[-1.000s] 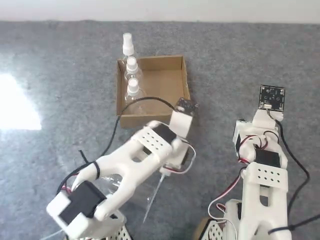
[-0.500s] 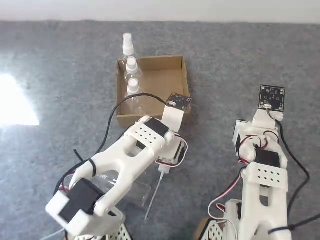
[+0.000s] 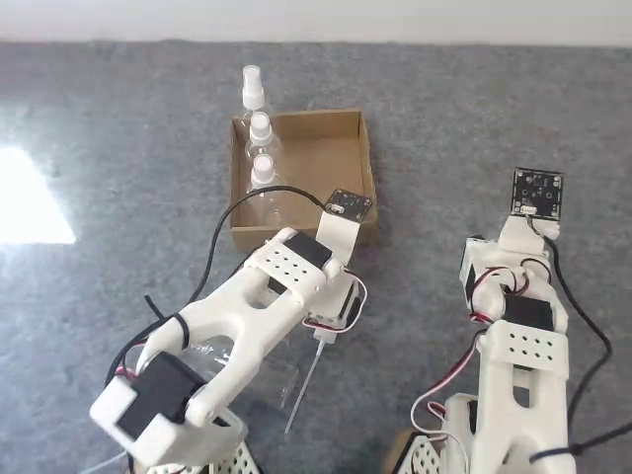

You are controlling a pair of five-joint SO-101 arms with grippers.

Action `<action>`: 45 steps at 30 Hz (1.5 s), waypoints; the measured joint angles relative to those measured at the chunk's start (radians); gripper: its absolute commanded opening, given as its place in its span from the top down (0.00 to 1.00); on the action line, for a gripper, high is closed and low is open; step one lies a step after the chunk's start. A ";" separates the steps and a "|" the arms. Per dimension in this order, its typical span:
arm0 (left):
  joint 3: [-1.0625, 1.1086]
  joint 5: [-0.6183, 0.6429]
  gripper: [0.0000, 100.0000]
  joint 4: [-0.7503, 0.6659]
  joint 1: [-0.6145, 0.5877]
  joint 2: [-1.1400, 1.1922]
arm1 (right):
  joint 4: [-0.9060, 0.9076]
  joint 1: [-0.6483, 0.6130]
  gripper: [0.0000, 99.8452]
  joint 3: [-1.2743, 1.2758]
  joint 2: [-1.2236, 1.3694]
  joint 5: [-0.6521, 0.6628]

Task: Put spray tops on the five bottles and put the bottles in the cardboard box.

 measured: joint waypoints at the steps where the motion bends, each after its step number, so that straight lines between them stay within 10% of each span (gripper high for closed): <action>1: 0.000 0.000 0.79 0.000 0.000 0.000 | 0.000 0.000 0.83 0.000 0.000 0.000; 45: -0.038 0.000 0.99 0.018 0.002 0.000 | 0.000 -0.002 0.83 0.000 0.000 0.000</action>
